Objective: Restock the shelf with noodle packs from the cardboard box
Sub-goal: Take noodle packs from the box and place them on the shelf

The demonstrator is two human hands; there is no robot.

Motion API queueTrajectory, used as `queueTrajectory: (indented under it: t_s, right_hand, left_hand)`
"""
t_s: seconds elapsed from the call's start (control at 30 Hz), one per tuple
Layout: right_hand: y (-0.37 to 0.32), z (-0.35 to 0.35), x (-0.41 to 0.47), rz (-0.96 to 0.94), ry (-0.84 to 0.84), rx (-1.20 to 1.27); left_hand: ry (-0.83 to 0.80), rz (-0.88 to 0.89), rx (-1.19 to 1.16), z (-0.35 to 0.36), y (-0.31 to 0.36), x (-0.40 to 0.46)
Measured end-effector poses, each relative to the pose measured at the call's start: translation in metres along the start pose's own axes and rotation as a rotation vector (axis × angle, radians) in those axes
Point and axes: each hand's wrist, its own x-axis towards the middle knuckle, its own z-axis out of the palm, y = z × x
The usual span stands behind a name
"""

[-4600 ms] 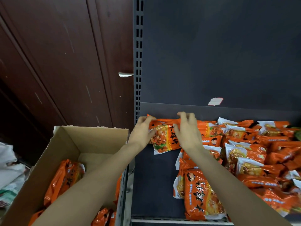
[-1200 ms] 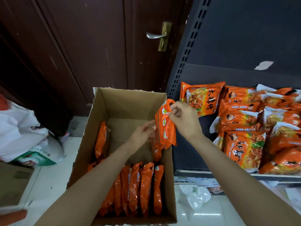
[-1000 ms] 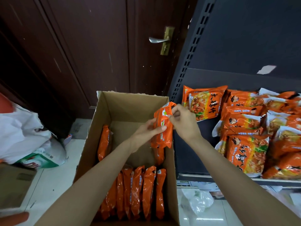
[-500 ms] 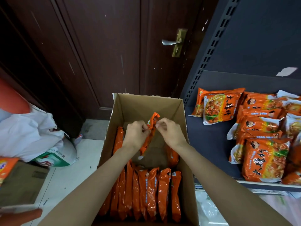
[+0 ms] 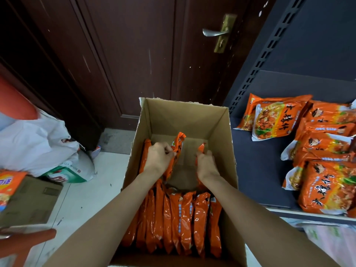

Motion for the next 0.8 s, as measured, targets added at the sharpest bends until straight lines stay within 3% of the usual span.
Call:
queueTrajectory:
  t_s: [0.4,0.6,0.8]
  right_hand:
    - [-0.018,-0.059,-0.012,-0.16,0.247,0.295]
    - [-0.025,-0.123,-0.034,-0.237,0.46,0.43]
    - [0.007,-0.184,-0.065,-0.28,0.701,0.456]
  left_hand:
    - [0.128,0.102,-0.019,-0.035,0.007,-0.01]
    - [0.255,0.319,-0.059,-0.078,0.059,-0.017]
    - [0.264,0.506,-0.126,-0.087,0.129,-0.036]
